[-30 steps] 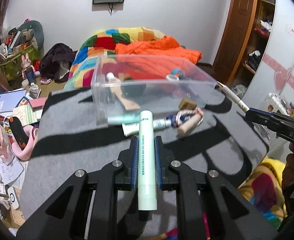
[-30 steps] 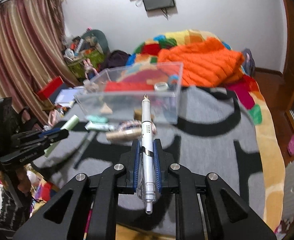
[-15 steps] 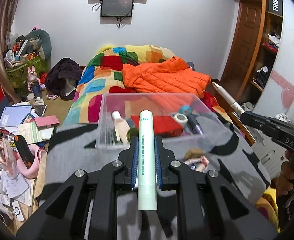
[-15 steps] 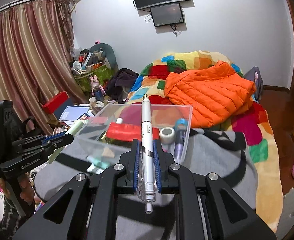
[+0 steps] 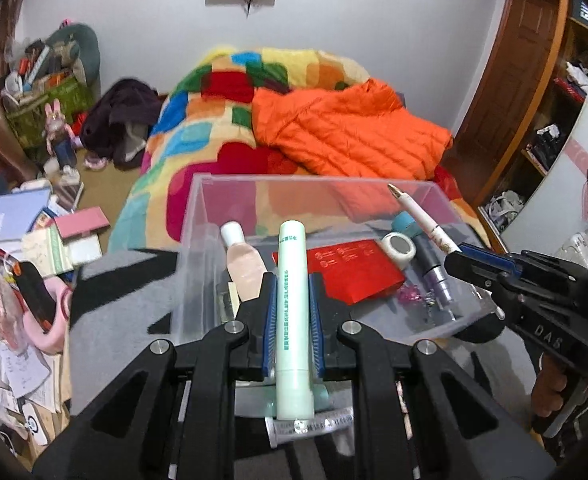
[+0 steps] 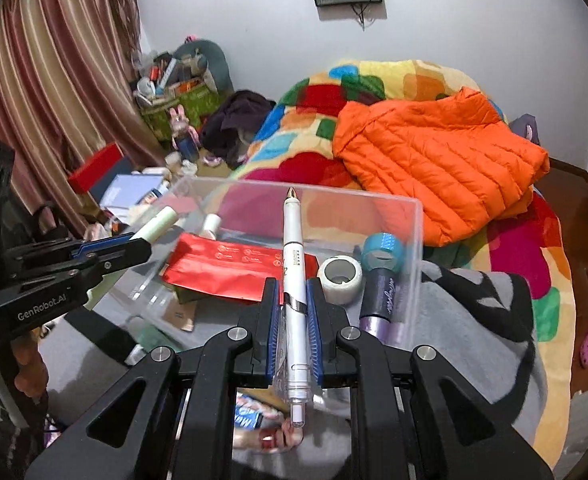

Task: Organize objects
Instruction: 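Carry the mint-green tube and white pen into the clear box and open both tools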

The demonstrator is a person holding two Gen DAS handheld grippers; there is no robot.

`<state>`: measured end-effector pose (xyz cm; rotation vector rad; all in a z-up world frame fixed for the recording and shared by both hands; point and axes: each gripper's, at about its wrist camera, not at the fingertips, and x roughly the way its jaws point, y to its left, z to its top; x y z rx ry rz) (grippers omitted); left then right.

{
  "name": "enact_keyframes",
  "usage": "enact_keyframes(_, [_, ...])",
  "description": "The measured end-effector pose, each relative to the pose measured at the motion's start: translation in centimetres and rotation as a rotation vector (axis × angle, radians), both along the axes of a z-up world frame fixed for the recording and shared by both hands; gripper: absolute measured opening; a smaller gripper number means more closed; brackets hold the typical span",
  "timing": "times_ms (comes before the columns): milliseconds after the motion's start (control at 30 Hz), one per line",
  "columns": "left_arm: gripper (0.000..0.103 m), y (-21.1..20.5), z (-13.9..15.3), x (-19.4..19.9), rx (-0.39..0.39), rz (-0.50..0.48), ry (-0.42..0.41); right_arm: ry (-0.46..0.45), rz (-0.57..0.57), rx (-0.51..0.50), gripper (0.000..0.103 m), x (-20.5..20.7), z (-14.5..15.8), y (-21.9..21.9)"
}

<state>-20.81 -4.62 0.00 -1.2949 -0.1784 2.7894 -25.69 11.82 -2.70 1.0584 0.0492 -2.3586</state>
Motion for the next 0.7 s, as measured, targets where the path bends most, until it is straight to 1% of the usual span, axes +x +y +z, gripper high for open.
enact_keyframes(67, [0.015, 0.0, -0.7, -0.7, -0.005, 0.005, -0.021, -0.001, 0.001, 0.025, 0.012, -0.4, -0.7, -0.6])
enact_keyframes(133, [0.015, 0.0, -1.0, -0.9, -0.004, 0.002, -0.022, -0.009, 0.005, 0.04, 0.01, -0.6, -1.2, -0.9])
enact_keyframes(200, [0.015, 0.3, -1.0, -0.7, -0.007, -0.007, -0.019, -0.02, 0.012, 0.052, 0.01, -0.7, -1.6, -1.1])
enact_keyframes(267, [0.015, 0.5, -0.8, -0.6, -0.01, -0.016, -0.012, -0.009, 0.013, 0.068, 0.01, -0.6, -1.8, -1.3])
enact_keyframes(400, [0.016, 1.2, -0.1, 0.2, -0.042, -0.041, 0.006, -0.012, 0.034, 0.079, 0.011, 0.0, -1.4, -1.4])
enact_keyframes(467, [0.022, 1.5, 0.3, 0.8, -0.044, -0.051, 0.017, -0.003, 0.039, 0.085, 0.012, 0.5, -1.0, -1.3])
enact_keyframes(500, [0.027, 1.6, 0.6, 1.3, -0.041, -0.056, 0.026, 0.002, 0.04, 0.088, 0.013, 0.6, -0.9, -1.3])
enact_keyframes(533, [0.031, 1.6, 0.7, 1.5, -0.041, -0.058, 0.034, 0.007, 0.04, 0.089, 0.015, 0.8, -0.6, -1.3])
enact_keyframes(600, [0.035, 1.8, 1.3, 2.4, -0.047, -0.066, 0.052, 0.014, 0.047, 0.083, 0.017, 1.4, -0.2, -1.2])
enact_keyframes(667, [0.039, 1.9, 1.7, 3.3, -0.062, -0.071, 0.07, 0.021, 0.051, 0.068, 0.024, 2.1, 0.4, -0.8])
enact_keyframes(700, [0.045, 2.0, 2.0, 4.0, -0.071, -0.073, 0.083, 0.025, 0.053, 0.059, 0.026, 2.6, 0.7, -0.5])
